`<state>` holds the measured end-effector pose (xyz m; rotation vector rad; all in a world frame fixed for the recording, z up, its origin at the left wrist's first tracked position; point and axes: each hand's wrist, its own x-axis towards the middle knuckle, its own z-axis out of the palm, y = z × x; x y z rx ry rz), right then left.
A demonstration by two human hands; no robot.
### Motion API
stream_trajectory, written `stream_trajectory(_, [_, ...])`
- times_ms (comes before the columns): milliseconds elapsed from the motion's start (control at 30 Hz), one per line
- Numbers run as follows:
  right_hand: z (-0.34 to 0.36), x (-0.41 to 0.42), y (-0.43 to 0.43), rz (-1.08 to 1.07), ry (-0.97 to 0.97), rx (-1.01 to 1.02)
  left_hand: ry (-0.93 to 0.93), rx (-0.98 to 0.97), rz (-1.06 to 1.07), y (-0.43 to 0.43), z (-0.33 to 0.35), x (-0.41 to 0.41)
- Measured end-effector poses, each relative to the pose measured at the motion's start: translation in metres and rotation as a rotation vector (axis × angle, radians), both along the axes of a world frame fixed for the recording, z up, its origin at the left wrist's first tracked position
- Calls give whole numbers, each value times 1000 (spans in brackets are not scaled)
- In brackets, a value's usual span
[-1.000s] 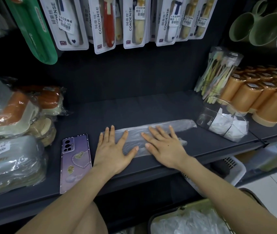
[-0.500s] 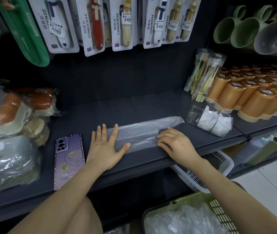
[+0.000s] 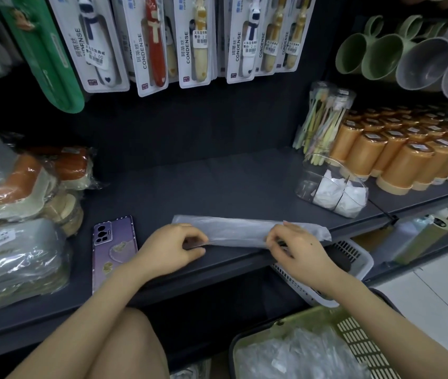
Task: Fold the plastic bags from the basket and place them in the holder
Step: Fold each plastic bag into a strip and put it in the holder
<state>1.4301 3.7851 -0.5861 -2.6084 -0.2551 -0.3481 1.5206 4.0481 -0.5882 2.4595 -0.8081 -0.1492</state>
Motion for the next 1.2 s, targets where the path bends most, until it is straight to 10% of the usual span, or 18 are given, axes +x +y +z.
stream_trajectory(433, [7, 46, -7, -208, 355, 446, 287, -171, 207, -5, 10, 42])
stream_trajectory(633, [3, 54, -6, -265, 326, 226, 309, -156, 302, -8, 4, 46])
stream_trajectory(833, [-1, 61, -2, -353, 320, 133, -57, 71, 615, -13, 8, 38])
stream_trajectory(1000, [-1, 61, -1, -343, 330, 133, -543, 152, 331, -36, -6, 17])
stream_trajectory(1200, [-3, 60, -1, -339, 339, 151, -76, 425, 221, -55, -20, 6])
